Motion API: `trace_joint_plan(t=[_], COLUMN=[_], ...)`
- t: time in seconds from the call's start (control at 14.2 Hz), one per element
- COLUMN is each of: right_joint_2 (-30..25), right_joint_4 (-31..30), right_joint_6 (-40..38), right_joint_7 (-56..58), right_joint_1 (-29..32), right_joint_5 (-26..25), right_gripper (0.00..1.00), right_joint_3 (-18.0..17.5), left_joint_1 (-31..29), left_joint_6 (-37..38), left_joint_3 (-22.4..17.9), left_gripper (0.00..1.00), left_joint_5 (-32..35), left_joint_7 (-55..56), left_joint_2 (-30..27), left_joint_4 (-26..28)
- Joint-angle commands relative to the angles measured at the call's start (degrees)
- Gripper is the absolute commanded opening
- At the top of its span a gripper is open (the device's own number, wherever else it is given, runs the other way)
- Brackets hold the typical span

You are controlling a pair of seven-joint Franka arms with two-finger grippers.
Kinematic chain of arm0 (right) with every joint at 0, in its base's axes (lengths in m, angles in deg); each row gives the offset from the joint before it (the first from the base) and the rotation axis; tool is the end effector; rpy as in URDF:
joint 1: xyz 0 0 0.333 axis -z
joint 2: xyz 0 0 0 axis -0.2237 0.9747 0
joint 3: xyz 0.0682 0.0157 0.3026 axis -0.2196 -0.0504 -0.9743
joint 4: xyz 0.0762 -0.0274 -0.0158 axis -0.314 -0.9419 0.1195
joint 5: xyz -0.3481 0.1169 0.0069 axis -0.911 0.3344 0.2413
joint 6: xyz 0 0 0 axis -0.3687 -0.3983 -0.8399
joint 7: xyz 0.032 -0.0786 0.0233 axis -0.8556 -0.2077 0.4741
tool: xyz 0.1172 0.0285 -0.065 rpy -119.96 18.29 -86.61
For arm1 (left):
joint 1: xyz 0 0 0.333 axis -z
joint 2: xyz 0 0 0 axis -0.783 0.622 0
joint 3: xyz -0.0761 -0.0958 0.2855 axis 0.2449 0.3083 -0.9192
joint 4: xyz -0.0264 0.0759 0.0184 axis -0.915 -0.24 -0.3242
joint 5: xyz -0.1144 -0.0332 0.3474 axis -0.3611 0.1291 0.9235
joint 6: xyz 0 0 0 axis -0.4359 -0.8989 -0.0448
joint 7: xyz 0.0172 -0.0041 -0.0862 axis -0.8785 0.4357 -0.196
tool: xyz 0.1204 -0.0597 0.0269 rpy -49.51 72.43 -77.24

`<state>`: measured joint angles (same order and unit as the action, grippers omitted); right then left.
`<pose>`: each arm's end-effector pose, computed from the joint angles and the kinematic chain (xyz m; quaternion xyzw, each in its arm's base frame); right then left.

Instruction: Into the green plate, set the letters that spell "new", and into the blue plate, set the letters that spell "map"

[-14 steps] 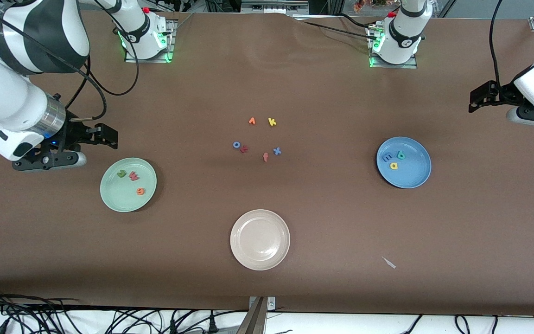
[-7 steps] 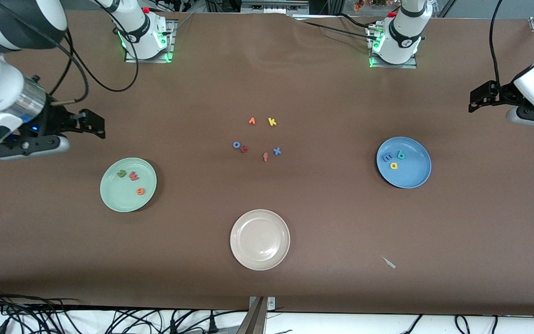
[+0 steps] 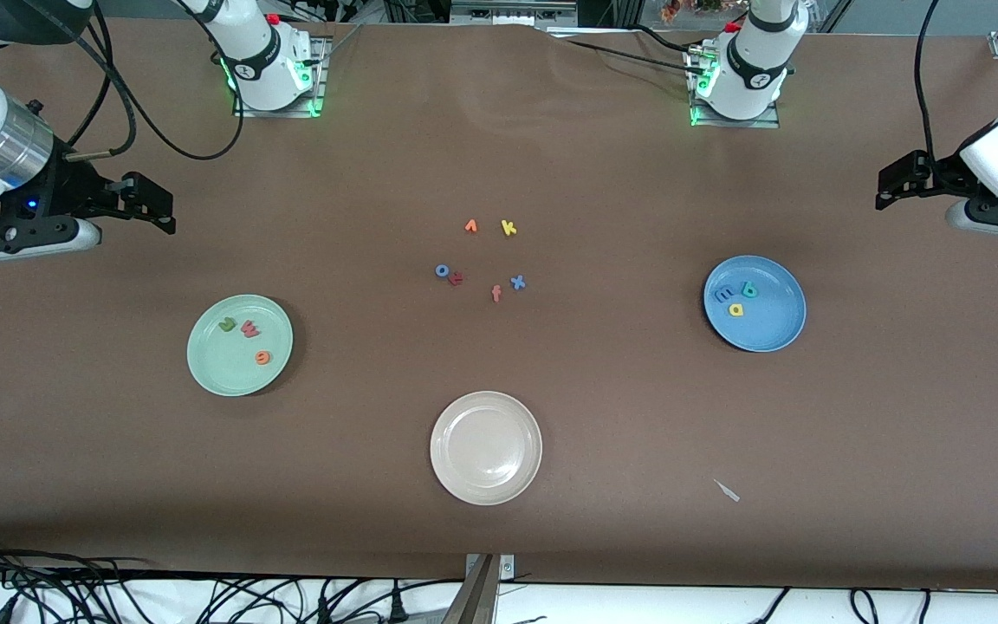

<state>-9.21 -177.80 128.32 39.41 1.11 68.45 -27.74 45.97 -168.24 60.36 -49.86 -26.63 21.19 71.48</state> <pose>0.5471 0.0768 0.5530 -0.9972 -0.0741 0.0069 0.0096 0.5081 0.0080 0.5473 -0.9947 0.0858 0.0559 0.0062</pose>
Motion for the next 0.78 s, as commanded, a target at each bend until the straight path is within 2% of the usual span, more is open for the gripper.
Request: trace_joint_plan(t=[0.0,0.28,0.42,0.71], right_joint_2=[-0.8,-0.9,-0.4,0.0], right_joint_4=[-0.5,-0.1,0.6,0.9], right_joint_6=[-0.2,-3.7,-4.0,-3.9], right_joint_7=[-0.5,-0.5,-0.4,0.0], right_joint_1=[0.7,0.9,0.9,1.0], right_joint_5=[-2.4,-2.2,-1.5,-2.2], right_gripper=[0.99,0.99,0.99,0.99], right_joint_3=[-1.0,-0.6,1.1,1.2], left_joint_1=[-0.1,-0.1,-0.1,-0.1], left_joint_6=[0.5,0.5,0.5,0.5], left_joint_3=[-0.3,-0.3,-0.3,-0.3], left_gripper=[1.00,1.00,1.00,1.00], left_joint_5=[-2.1,-2.1,-2.1,-2.1], left_joint_7=[-1.1,-1.1,-1.1,-1.1], left_joint_2=[-0.8,-0.6,-0.5,-0.5], left_joint_4=[0.4,0.4,0.4,0.4])
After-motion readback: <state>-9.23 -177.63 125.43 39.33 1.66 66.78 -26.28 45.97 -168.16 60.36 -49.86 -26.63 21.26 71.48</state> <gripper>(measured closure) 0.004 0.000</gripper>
